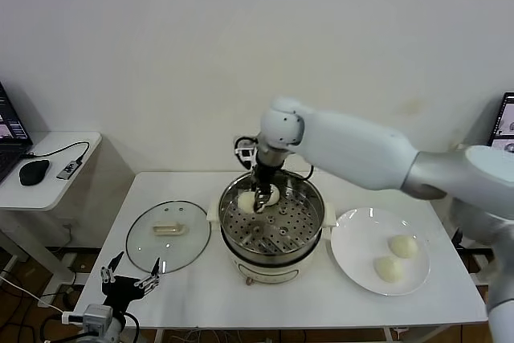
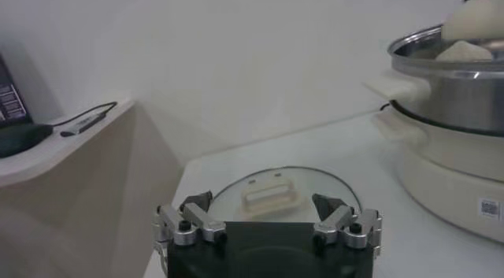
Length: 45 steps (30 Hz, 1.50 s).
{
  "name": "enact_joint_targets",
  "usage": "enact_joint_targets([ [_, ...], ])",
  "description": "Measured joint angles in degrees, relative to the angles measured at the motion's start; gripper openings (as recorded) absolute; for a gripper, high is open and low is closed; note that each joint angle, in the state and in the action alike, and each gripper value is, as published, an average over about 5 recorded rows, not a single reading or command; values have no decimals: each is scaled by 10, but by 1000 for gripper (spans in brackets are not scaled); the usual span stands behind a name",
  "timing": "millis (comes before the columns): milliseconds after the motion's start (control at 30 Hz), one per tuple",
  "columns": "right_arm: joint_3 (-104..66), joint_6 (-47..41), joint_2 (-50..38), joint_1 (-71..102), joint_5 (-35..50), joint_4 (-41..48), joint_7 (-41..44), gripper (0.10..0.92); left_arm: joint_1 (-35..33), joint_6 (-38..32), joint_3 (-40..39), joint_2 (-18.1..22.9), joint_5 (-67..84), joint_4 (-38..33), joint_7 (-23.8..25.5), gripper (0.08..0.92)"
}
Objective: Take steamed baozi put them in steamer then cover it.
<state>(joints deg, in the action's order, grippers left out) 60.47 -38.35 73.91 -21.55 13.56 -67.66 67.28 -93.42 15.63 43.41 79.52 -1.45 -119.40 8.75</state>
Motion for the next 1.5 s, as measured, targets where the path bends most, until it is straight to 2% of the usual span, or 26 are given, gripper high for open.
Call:
enact_joint_targets([
  [400, -8, 2, 31, 29, -17, 32, -7, 496, 7, 0, -4, -1, 3, 9, 0, 823],
  [700, -13, 4, 21, 29, -13, 22, -7, 740, 8, 0, -4, 0, 3, 12, 0, 823],
  [833, -19, 6, 0, 21, -13, 0, -2, 809, 7, 0, -4, 1, 3, 11, 1, 823],
  [1100, -43, 21, -102, -9, -12, -83, 24, 823, 2, 2, -8, 3, 2, 6, 3, 823],
  [1500, -77, 75, -333, -5, -40, -203, 75, 823, -3, 5, -16, -1, -3, 9, 6, 823],
])
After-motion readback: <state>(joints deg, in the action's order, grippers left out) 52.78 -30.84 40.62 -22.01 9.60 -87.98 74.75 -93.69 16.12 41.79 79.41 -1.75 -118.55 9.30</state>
